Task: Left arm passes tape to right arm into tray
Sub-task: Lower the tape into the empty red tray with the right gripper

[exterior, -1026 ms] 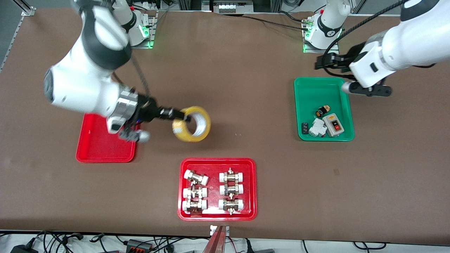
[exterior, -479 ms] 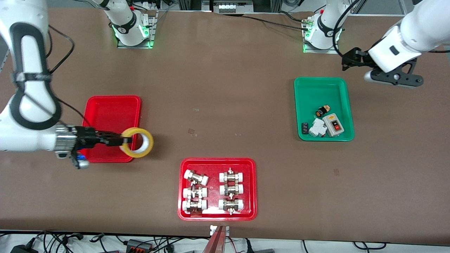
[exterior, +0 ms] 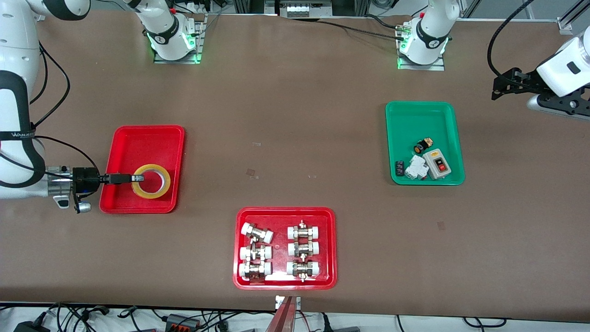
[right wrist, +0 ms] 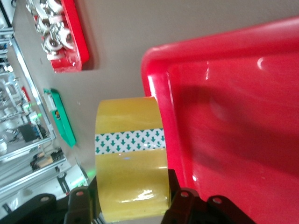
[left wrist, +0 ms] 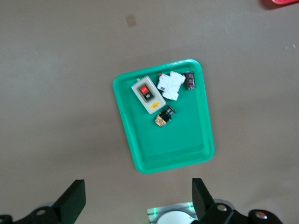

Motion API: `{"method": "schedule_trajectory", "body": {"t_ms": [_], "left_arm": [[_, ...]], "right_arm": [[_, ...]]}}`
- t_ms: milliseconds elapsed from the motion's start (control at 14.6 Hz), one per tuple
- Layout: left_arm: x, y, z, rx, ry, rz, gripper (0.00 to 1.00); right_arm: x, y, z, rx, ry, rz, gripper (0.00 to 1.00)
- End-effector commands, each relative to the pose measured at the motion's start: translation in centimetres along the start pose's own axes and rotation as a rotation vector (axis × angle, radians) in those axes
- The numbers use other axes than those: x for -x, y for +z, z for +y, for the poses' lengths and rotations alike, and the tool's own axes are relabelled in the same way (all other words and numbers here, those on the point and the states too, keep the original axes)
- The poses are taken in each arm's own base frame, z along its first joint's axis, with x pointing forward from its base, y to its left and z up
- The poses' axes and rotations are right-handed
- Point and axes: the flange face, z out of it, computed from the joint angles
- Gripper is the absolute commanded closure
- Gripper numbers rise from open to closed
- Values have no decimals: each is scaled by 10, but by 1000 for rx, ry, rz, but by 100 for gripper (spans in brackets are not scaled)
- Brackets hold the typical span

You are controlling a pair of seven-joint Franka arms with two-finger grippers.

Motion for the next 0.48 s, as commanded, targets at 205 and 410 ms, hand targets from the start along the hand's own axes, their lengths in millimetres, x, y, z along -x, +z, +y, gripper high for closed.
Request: {"method": "schedule_trajectory", "body": {"t_ms": [205,410], "left_arm": [[5,-39,31,-45,19,89,0],[11,-40,27,2,-58,99,0]], "right_arm": [[36,0,38,-111,-50,-67,52],[39,-2,51,-73,-102,-70,52]]}}
